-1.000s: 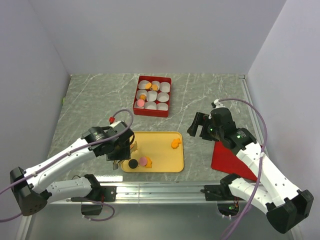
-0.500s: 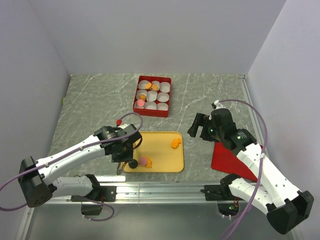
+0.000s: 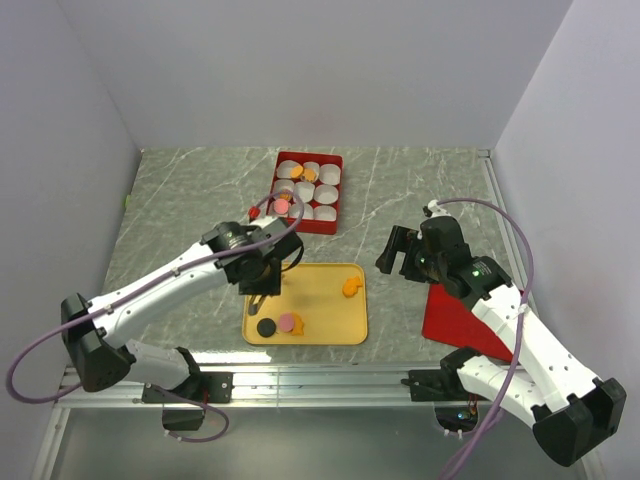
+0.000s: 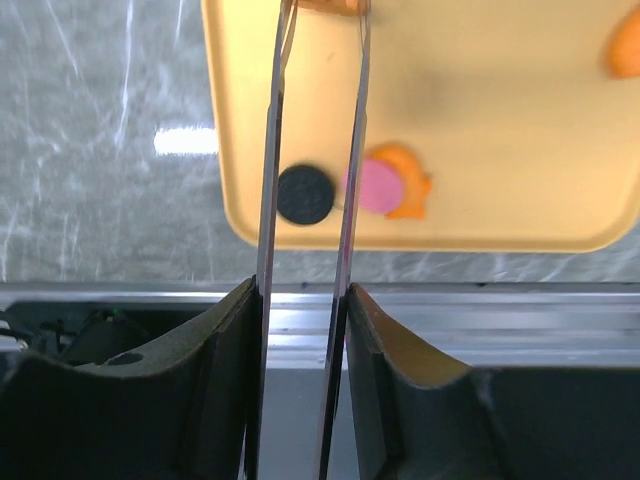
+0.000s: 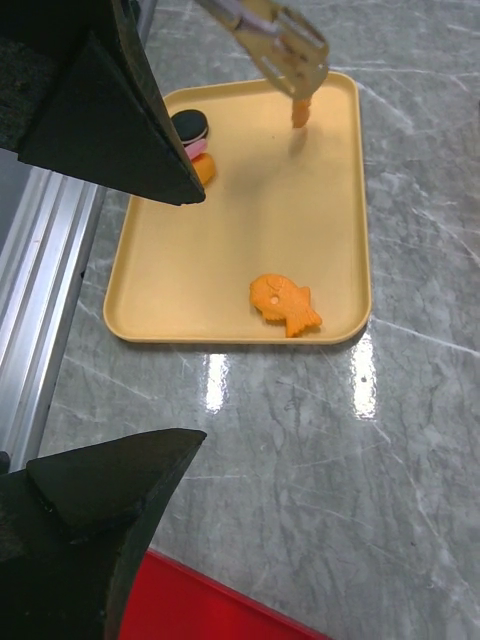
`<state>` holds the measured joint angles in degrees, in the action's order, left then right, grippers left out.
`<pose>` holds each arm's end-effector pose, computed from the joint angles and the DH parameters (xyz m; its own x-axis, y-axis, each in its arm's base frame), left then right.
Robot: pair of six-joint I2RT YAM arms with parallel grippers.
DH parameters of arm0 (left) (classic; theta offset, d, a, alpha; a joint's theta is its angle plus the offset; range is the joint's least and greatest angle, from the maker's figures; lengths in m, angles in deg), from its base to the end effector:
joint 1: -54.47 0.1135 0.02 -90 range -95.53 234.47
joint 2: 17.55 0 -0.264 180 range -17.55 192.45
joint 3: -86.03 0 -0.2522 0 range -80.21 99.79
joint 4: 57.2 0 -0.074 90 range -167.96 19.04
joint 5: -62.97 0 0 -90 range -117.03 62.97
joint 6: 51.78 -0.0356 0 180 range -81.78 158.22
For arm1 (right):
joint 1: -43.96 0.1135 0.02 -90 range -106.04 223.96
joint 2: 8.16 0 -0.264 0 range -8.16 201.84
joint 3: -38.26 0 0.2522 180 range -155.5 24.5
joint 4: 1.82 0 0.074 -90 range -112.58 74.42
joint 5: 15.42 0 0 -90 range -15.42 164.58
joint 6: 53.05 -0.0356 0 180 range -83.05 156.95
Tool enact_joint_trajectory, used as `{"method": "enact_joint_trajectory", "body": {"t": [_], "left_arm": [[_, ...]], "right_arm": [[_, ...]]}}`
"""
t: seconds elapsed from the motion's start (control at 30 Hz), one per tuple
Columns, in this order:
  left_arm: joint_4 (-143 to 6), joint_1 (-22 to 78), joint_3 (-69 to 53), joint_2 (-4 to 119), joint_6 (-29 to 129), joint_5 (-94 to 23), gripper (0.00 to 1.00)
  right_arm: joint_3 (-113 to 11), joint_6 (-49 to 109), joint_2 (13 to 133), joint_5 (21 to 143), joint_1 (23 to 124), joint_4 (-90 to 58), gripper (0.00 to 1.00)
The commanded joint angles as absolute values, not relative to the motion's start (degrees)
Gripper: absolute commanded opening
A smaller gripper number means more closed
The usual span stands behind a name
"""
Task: Pack the cookies
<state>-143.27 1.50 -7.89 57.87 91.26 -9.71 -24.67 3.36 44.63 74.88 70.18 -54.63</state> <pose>0.1461 -0.1761 0.3111 -0.9233 -0.0427 -0.3817 -0.0346 0.9990 -0.0281 0.1696 0.0838 0.2939 -0.7528 0.2459 -0.6105 -0.0345 0.9115 0.4097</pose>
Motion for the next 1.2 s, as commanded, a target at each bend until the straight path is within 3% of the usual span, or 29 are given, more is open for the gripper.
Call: {"method": "enact_joint_trajectory", "body": {"t": [0.0,0.43,0.83,1.17], "left_arm": [[-146.1,1.3,0.3,61.0,88.3,-6.1,0.42],[-147.8,3.4,22.4,73.2,80.6,-3.0,0.43],[-145.8,11.8,41.9,86.2,72.9,-5.8,0.42],[-141.1,18.4,49.3,93.9,71.3,-7.8,0.41]], "right_arm": [[-25.3,3.9,44.7,72.6,70.2,-54.3,1.0],[-27.2,5.0,47.3,70.8,70.3,-54.2,1.0],[-30.0,7.1,51.3,70.0,70.2,-53.6,1.0],[-32.5,9.6,55.7,69.1,69.9,-52.4,1.0]]}}
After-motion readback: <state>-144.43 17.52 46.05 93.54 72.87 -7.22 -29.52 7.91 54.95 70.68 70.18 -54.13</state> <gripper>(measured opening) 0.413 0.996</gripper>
